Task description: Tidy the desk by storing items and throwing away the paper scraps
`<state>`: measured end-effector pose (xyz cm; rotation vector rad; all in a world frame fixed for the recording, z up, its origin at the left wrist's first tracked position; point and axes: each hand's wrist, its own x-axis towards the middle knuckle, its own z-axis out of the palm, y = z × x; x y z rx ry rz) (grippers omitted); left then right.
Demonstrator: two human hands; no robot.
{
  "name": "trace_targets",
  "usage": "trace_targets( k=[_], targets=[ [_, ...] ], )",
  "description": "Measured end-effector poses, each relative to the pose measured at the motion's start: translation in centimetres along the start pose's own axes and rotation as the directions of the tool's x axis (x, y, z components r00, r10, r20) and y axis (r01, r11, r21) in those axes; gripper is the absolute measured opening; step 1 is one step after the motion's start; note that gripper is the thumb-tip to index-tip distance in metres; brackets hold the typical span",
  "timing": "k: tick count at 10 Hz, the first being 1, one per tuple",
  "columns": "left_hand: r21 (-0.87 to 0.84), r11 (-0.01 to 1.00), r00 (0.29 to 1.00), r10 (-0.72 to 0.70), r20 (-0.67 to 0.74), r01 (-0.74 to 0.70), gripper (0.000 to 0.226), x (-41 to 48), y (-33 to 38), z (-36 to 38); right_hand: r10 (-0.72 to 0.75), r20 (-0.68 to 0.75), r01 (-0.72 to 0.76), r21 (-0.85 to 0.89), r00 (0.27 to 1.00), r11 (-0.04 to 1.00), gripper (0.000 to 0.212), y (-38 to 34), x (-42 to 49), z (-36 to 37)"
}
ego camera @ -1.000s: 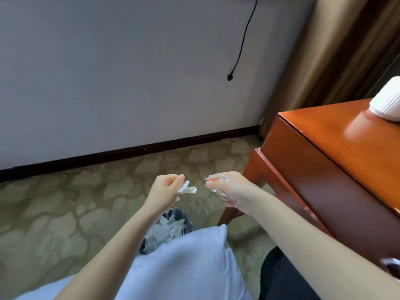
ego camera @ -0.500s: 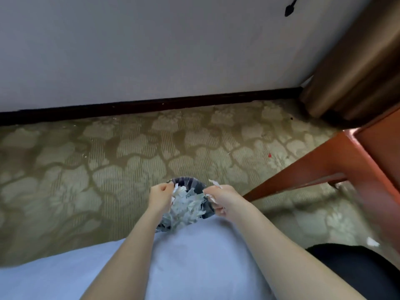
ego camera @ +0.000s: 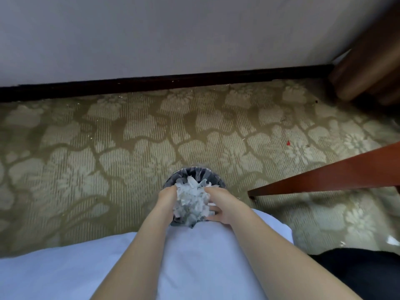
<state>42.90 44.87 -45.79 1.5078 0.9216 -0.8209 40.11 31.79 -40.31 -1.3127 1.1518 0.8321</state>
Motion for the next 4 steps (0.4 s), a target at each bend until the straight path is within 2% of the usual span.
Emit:
trace_targets(
  k=[1,2,3,4],
  targets=[
    [0.082,0.993,0.997,0.080,0.005,-0.080,0.016,-0.4,0.3,0.2,0.053,-0.052,-0.050,0.061,0.997,0.997,0.029,-0.4,-0.7,-1.0],
    [0.276,0.914,0.954,0.284,0.090,-0.298,0.023,-2.1,0.9,1.1,-0.064,-0.065,0.065,0.008,0.996,0.998,0.026,-0.4,-2.3,-2.5],
    [0.472,0.716,0.857,0.447,0.257,-0.514,0.028,-5.6,2.5,2.7,-0.211,-0.062,0.210,-0.021,0.975,0.977,0.015,-0.3,-4.7,-4.9],
    [0.547,0.602,0.813,0.434,0.388,-0.582,0.025,-9.8,4.6,5.0,-0.392,-0.123,0.377,-0.125,0.912,0.918,0.021,0.2,-7.0,-7.7]
  ],
)
